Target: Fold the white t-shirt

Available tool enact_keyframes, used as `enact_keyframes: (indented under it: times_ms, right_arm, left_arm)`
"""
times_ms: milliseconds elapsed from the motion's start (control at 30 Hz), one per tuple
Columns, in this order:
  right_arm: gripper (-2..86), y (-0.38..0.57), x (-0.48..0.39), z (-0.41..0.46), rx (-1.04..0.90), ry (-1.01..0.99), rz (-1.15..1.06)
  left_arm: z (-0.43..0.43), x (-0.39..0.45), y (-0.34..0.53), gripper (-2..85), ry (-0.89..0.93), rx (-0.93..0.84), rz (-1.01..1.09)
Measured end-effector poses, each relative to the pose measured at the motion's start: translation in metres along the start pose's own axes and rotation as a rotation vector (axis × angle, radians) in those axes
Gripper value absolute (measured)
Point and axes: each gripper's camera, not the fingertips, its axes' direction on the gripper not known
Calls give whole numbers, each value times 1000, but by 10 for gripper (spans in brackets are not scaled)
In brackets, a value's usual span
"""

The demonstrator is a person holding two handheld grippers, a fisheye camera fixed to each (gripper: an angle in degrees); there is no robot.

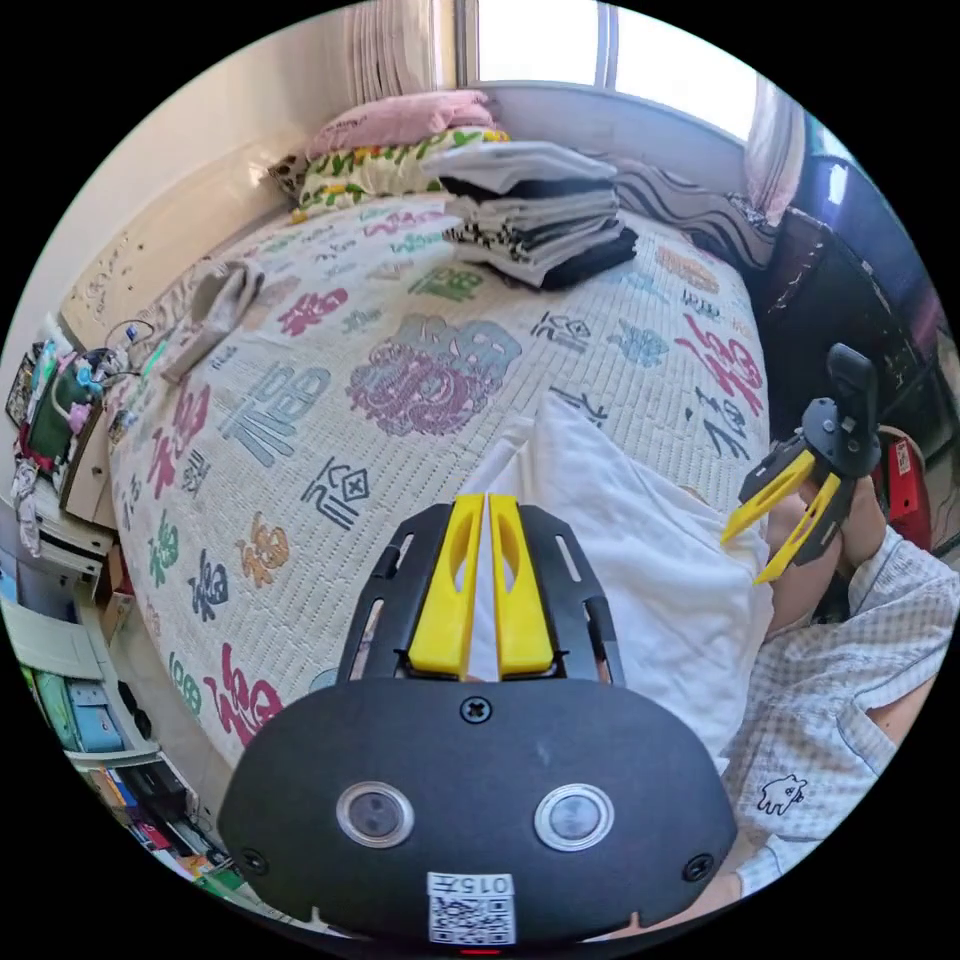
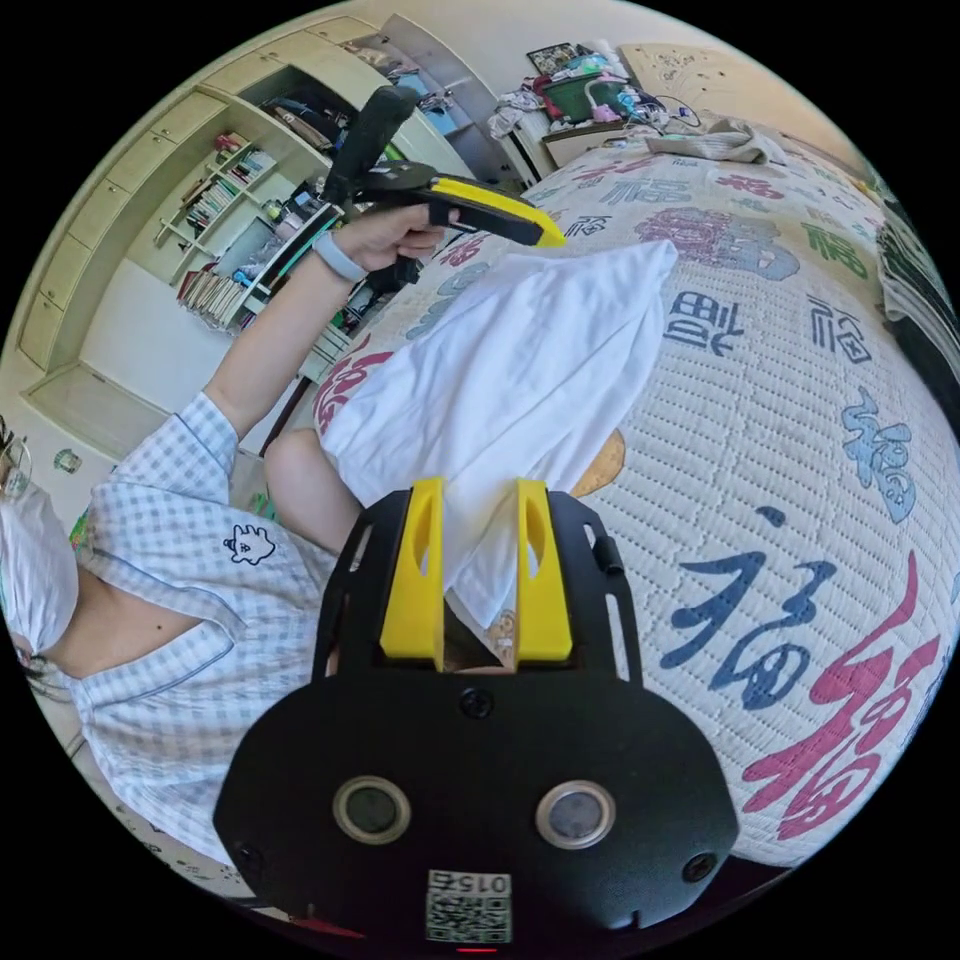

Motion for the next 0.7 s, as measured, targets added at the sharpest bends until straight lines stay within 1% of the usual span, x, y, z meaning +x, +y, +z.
enact_keyframes:
  times_ms: [100, 200, 300, 433, 500, 567, 700]
  right_arm:
    - [78, 11, 6, -2, 14, -39, -24]
    - [25, 22, 11, -6, 17, -42, -43]
    - [3, 34, 12, -11, 25, -22, -59]
    - [-3, 48, 11, -12, 16, 13, -73]
    - [-4, 52, 12, -11, 10, 5, -79]
    - [-5, 55, 13, -10, 4, 1, -81]
    - [-5, 59, 8, -6, -13, 29, -90]
  left_arm:
    - [24, -4, -8, -1, -21, -61, 6]
    - [31, -15, -11, -3, 35, -54, -16]
    - [22, -29, -8, -3, 83, 7, -50]
    - [-3, -53, 3, -1, 58, 127, -131]
    - [-7, -55, 5, 3, 95, 156, -99]
    - [-1, -50, 1, 11, 152, 144, -56]
    - [29, -40, -16, 45, 151, 51, -2]
